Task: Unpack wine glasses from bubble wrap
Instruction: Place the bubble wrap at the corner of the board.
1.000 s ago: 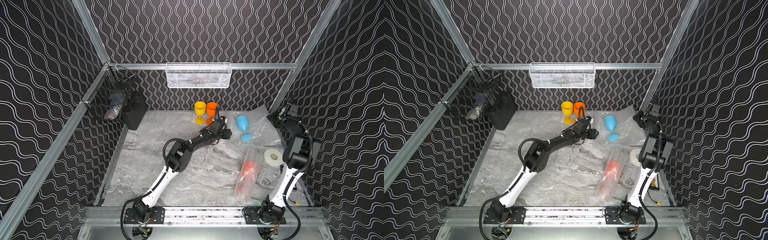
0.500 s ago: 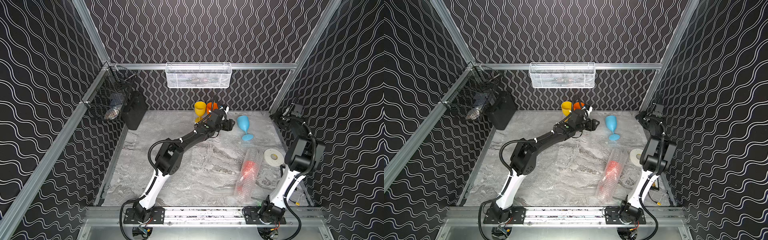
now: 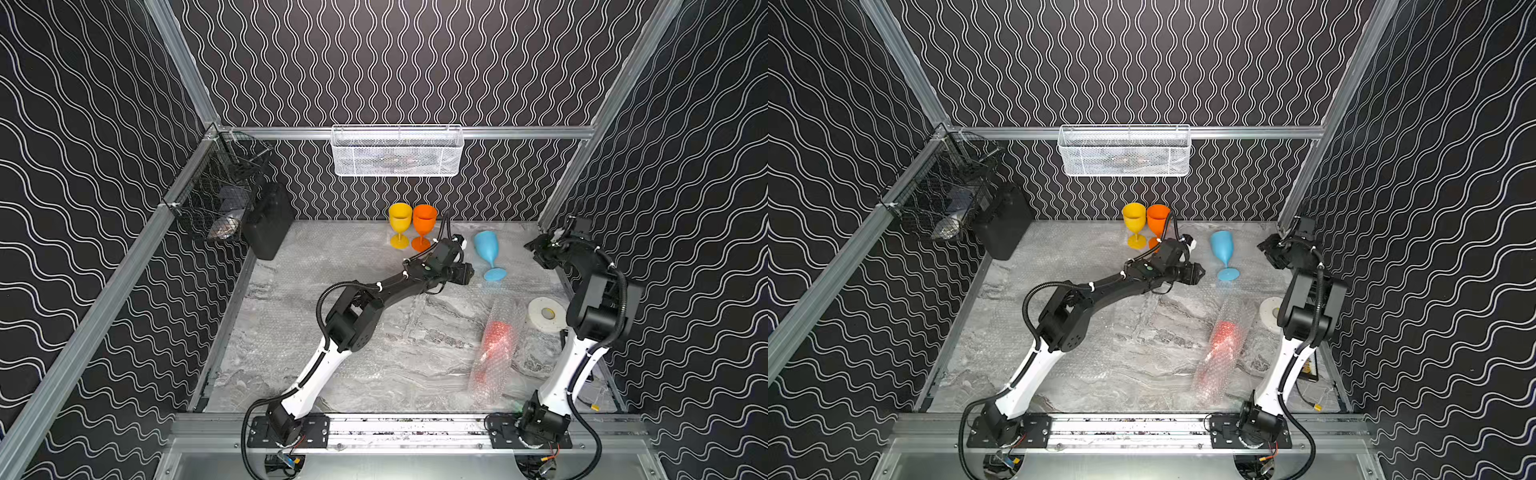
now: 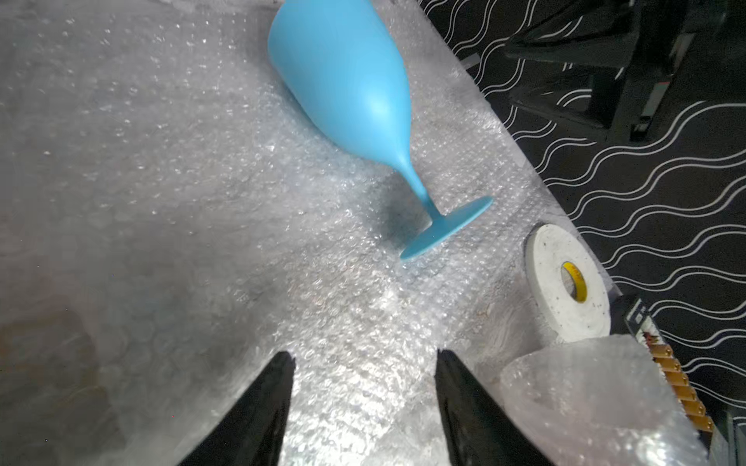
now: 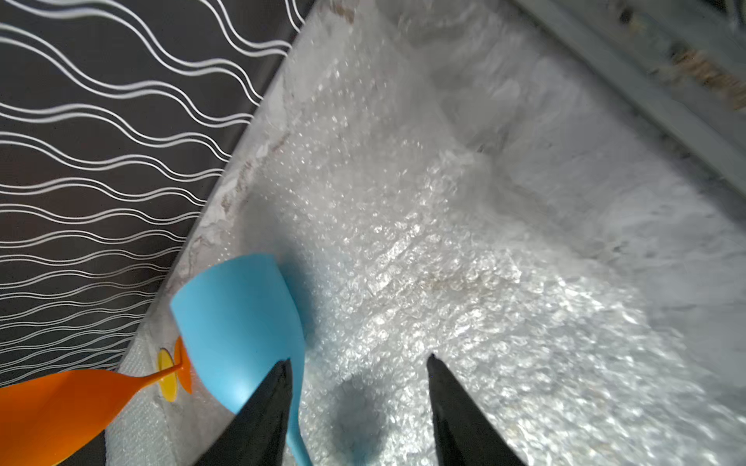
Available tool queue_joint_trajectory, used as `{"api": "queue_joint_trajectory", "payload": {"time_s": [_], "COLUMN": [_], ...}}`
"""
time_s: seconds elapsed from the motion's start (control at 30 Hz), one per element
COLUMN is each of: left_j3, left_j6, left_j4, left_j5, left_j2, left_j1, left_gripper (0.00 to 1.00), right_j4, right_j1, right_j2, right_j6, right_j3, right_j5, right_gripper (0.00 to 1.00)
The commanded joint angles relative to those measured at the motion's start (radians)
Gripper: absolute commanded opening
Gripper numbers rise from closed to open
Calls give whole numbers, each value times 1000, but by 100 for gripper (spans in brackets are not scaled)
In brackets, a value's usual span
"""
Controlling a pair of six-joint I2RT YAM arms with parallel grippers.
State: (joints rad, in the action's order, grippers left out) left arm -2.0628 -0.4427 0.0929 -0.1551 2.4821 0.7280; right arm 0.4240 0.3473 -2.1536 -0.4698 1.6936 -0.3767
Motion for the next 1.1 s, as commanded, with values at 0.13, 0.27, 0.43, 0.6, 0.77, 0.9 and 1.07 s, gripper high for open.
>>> {"api": "queue_joint_trajectory", "payload": {"time_s": [0.13, 0.27, 0.43, 0.6, 0.77, 0.9, 1.07], "left_j3": [-91, -126, -138, -237, -306, -307, -321], "left_j6": [-17, -18, -20, -5, -3, -4, -11], "left_j4": [34, 44, 20, 60, 70, 55, 38], "left_j5": [3, 3, -3, -17, -18, -11, -16], "left_j2": [98, 134, 158, 222, 270, 271, 285], "left_j1": [-9, -14, -25, -33, -39, -44, -50], "left_gripper": [61, 61, 61, 61, 61, 61, 61], "right_j4": [34, 38, 49, 26, 32, 39, 61], "right_j1": [-2, -1, -1, 4, 8, 15, 19], "right_j2": [-107, -163, -218, -239, -275, -301, -336], "right_j6": [-7, -10, -14, -23, -27, -26, -29], "right_j3": [93, 137, 195, 213, 252, 284, 348], "right_j5": [-48, -39, -28, 3, 5, 4, -3], "right_gripper": [55, 56, 55, 55, 55, 55, 55]}}
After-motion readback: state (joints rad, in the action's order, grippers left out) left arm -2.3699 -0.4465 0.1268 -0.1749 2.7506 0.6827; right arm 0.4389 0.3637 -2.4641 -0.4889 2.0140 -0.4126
